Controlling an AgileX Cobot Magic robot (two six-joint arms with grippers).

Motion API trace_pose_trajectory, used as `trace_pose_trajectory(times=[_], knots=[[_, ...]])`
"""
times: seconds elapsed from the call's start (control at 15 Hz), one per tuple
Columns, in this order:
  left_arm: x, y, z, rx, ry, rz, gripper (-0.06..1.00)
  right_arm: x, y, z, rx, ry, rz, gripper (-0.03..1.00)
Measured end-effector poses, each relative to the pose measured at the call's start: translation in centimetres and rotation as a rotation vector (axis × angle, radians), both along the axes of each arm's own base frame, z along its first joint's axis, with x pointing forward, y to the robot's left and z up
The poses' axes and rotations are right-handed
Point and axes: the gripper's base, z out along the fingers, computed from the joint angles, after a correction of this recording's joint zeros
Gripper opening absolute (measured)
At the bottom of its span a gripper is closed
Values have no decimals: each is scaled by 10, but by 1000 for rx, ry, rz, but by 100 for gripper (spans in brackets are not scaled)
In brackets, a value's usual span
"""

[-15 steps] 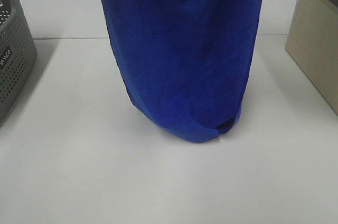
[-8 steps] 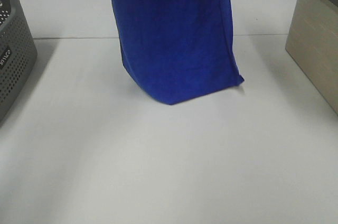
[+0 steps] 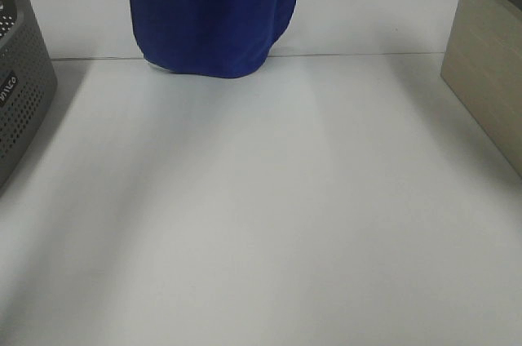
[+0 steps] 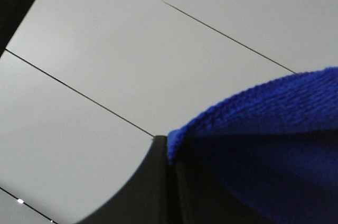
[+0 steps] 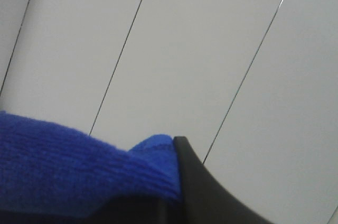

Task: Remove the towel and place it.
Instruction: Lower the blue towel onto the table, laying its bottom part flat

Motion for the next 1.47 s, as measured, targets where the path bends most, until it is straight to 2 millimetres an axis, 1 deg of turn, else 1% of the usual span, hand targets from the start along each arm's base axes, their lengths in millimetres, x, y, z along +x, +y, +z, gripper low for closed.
trace_pose_trajectory(times=[0.13,0.2,0.27,0.4,0.47,0.53,0.6,0.67,0.73,0.8,0.87,0.93,1.0,1.07,1.13,1.2,1.27,1.33,1.4,1.47], knots=[[-1,-3,-5,12,75,29,0,0,-2,-11,8,151,-17,2],[-7,-8,-2,17,124,42,0,-5,-5,-11,9,237,-25,2],[-29,-12,8,26,250,92,0,-29,-12,-6,4,466,-30,2],[-58,-14,20,6,409,131,0,-62,-18,4,3,692,9,2],[-65,-14,20,-1,465,139,0,-71,-19,5,-5,761,24,2],[-79,-13,21,-21,570,156,0,-87,-20,4,-23,886,52,2],[-90,-12,17,-35,683,174,0,-100,-20,1,-44,1010,87,2],[-99,-11,10,-39,806,201,0,-107,-19,1,-48,1066,115,2],[-105,-11,4,-57,901,220,0,-110,-19,1,-42,1084,129,2],[-106,-10,2,-72,931,228,0,-111,-18,2,-39,1088,132,2],[-108,-11,0,-145,971,237,0,-113,-20,4,-47,1085,122,2],[-108,-11,0,-165,978,239,0,-112,-21,4,-55,1081,111,2],[-100,-2,-5,-208,998,265,0,-101,-26,-5,-110,1061,28,2],[-87,8,-12,-230,1000,291,0,-87,-25,-11,-111,992,-6,2],[-69,13,-22,-252,973,289,0,-70,-23,-17,-106,899,-34,2],[-50,17,-30,-275,917,276,0,-49,-18,-22,-77,770,-40,2],[-31,20,-35,-305,823,241,0,-33,-13,-25,-54,655,-42,2],[-14,19,-39,-327,727,197,0,-17,-8,-25,-8,501,-30,2],[-2,16,-38,-340,602,137,0,-5,-3,-20,50,333,-10,2],[4,12,-32,-333,476,84,0,2,0,-15,97,201,8,2]])
